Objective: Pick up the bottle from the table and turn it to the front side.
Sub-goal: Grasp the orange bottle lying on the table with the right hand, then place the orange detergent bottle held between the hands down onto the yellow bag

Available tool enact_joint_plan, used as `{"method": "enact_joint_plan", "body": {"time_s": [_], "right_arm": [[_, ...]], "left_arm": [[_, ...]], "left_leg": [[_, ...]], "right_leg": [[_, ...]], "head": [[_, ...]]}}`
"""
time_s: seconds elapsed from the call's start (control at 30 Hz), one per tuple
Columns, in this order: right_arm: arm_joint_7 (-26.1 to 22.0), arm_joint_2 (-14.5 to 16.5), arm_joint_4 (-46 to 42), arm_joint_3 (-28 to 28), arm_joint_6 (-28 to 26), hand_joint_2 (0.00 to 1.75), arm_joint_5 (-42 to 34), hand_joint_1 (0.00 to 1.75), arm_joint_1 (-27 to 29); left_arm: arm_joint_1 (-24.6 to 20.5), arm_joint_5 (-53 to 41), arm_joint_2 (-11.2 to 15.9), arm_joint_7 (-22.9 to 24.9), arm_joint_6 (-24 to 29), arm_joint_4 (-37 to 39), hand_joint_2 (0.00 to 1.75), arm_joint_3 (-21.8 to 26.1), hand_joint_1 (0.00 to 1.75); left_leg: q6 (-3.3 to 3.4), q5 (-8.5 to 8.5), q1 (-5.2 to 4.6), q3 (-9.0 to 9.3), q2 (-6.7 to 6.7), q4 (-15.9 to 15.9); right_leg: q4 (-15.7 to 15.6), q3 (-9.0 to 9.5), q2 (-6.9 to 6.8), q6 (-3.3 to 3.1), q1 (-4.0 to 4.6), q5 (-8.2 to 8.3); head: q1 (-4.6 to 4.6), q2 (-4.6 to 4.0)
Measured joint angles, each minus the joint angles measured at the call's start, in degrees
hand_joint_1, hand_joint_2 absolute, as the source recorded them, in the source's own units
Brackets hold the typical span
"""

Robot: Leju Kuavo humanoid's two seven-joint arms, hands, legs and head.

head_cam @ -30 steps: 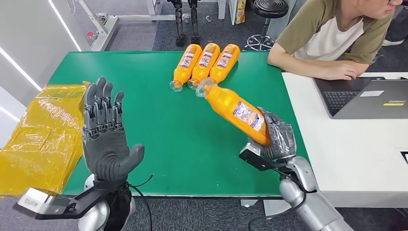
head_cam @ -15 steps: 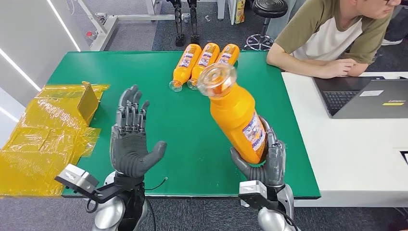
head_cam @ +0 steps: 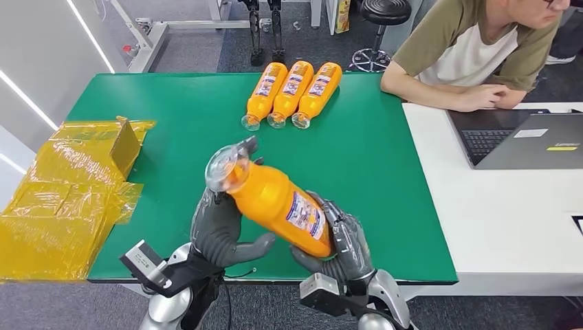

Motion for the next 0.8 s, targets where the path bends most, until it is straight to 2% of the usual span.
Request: {"method": "enact_joint_plan", "body": {"time_s": [0.47,0.5,0.6,0.63,0.8], "right_arm": [[0.2,-1.2,-0.7,0.2,9.0,1.75,4.9,1.75,-0.5],[0.5,-1.3,-0.7,0.2,9.4,1.75,5.4,1.75,-0.5],[1.1,-1.5,-0.7,-0.2,10.2,1.75,7.1,1.75,-0.4],[1.2,-1.6,-0.7,-0.3,10.4,1.75,7.6,1.75,-0.3],[1.8,-1.7,-1.1,-0.9,10.6,1.75,9.5,1.75,0.3]], "left_arm": [[-1.0,0.6,0.0,0.3,-1.1,1.2,1.75,0.0,0.0],[-1.0,0.6,0.1,0.4,-1.1,1.2,1.75,0.0,0.07],[-0.9,0.6,0.1,0.4,-1.2,1.2,1.75,0.0,1.37],[-0.9,0.6,0.1,0.5,-1.3,1.2,1.75,0.0,1.74],[-0.7,0.5,0.1,0.5,-2.0,1.2,1.75,0.0,1.75]], "left_leg": [[0.0,0.0,0.0,0.0,0.0,0.0],[0.0,0.0,0.0,0.0,0.0,0.0],[0.0,0.0,0.0,0.0,0.0,0.0],[0.0,0.0,0.0,0.0,0.0,0.0],[0.0,0.0,0.0,0.0,0.02,0.0]], "right_leg": [[0.0,0.0,0.0,0.0,0.0,0.0],[0.0,0.0,0.0,0.0,0.0,0.0],[0.0,0.0,0.0,0.0,0.0,0.0],[0.0,0.0,0.0,0.0,0.0,0.0],[0.0,0.0,0.02,0.0,0.0,0.0]], "head": [[0.0,0.0],[-0.01,0.0],[-0.01,0.0],[-0.01,0.0],[-0.01,0.0]]}}
